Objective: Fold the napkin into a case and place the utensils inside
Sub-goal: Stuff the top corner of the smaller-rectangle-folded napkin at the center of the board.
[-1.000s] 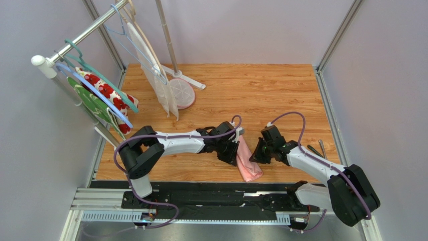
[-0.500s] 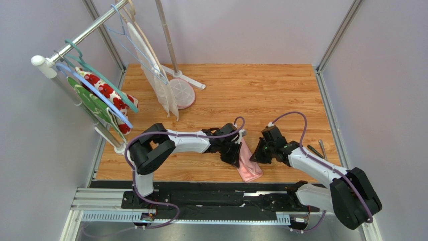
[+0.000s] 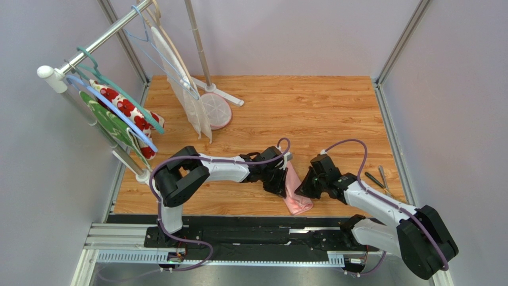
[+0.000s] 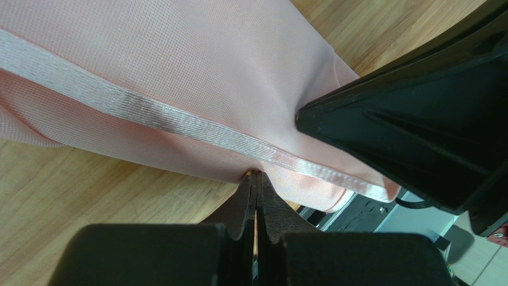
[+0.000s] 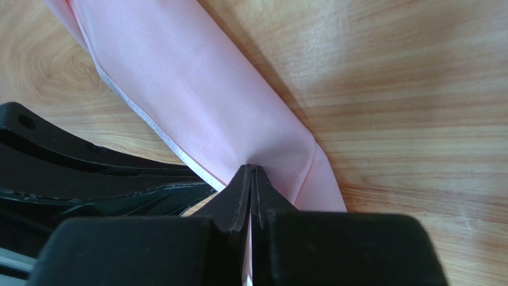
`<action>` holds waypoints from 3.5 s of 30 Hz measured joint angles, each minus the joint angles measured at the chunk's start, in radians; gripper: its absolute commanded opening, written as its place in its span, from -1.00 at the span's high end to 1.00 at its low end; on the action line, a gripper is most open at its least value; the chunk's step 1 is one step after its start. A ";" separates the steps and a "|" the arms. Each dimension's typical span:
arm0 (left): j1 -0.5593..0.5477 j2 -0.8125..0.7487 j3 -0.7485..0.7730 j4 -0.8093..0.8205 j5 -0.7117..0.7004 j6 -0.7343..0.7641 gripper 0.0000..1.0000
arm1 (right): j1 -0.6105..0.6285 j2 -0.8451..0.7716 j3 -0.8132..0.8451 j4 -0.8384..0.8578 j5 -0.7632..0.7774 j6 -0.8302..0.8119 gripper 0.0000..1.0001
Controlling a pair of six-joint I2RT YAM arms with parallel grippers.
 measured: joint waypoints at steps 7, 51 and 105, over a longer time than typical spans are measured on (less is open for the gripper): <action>-0.005 0.000 0.000 0.006 -0.003 -0.002 1.00 | 0.041 -0.018 -0.062 0.069 -0.002 0.121 0.99; -0.010 -0.173 -0.155 0.298 0.090 -0.378 -0.30 | -0.036 -0.088 0.079 -0.228 0.157 -0.227 0.87; 0.116 0.038 -0.134 0.491 0.027 -0.593 1.00 | -0.134 -0.131 0.044 -0.182 0.003 -0.238 1.00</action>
